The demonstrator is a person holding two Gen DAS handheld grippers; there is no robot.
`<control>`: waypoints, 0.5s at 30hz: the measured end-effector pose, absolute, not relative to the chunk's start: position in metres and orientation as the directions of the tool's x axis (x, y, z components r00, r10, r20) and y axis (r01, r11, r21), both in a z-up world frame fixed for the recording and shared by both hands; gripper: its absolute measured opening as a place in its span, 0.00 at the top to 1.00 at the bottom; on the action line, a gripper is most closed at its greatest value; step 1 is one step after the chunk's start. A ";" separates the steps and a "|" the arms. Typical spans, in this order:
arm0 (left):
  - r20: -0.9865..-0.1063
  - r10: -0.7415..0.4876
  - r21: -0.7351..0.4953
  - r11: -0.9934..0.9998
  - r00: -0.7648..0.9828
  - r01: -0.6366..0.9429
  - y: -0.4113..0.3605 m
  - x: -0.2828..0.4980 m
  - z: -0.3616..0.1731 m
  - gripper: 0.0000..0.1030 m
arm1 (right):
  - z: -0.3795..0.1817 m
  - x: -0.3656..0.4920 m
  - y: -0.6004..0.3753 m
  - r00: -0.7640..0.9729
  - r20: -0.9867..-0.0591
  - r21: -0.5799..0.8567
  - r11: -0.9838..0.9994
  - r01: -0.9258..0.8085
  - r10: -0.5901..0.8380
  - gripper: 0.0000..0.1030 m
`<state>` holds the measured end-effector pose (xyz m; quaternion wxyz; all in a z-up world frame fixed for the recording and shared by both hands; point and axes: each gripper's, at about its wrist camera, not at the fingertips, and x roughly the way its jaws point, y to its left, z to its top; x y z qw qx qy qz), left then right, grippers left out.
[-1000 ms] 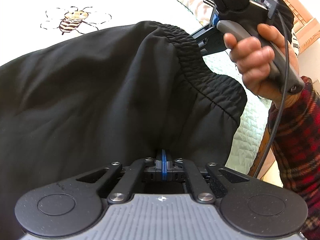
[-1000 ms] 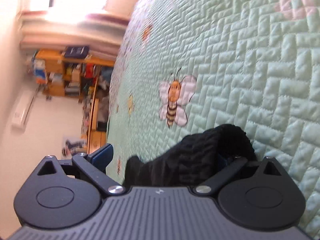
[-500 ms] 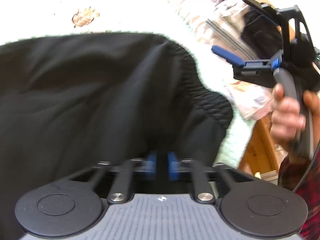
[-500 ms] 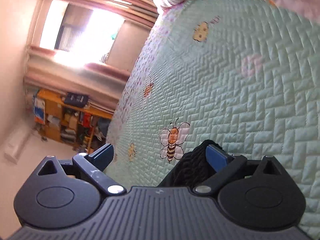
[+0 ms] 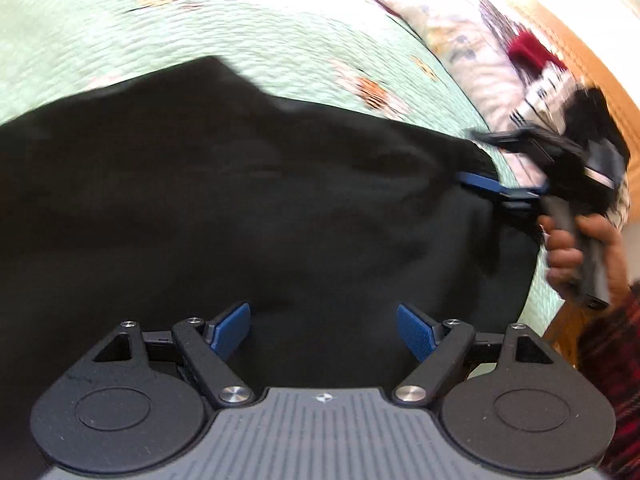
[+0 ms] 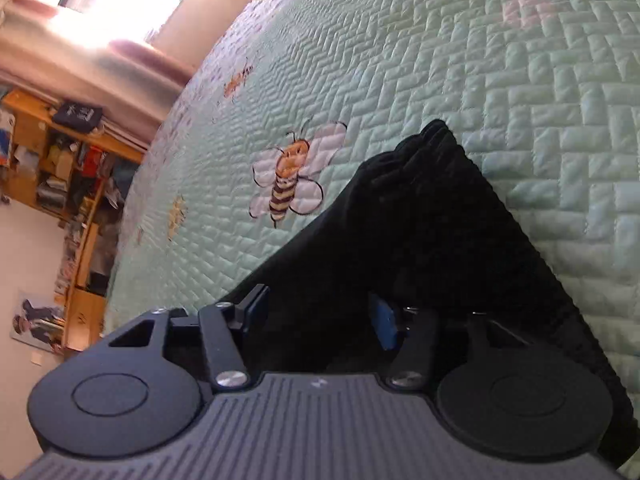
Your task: Fold clothes
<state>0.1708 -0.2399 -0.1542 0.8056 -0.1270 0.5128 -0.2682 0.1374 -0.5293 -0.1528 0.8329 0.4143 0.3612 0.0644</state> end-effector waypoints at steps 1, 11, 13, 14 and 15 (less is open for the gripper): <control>-0.749 -0.572 -0.495 0.819 0.336 0.292 -0.230 0.171 -0.157 0.19 | -0.148 0.132 -0.532 0.748 -0.531 0.746 0.638 0.190 0.398 0.22; -0.704 -0.609 -0.525 0.793 0.365 0.309 -0.200 0.166 -0.168 0.14 | -0.187 0.113 -0.542 0.742 -0.593 0.723 0.613 0.319 0.313 0.71; -0.701 -0.616 -0.534 0.788 0.360 0.307 -0.197 0.167 -0.166 0.14 | -0.177 0.103 -0.544 0.772 -0.562 0.736 0.604 0.304 0.296 0.57; -0.699 -0.619 -0.539 0.785 0.357 0.305 -0.196 0.168 -0.165 0.14 | -0.167 0.094 -0.544 0.799 -0.527 0.750 0.601 0.276 0.291 0.40; -0.698 -0.622 -0.543 0.783 0.355 0.304 -0.194 0.168 -0.164 0.14 | -0.155 0.082 -0.540 0.820 -0.502 0.744 0.621 0.248 0.274 0.33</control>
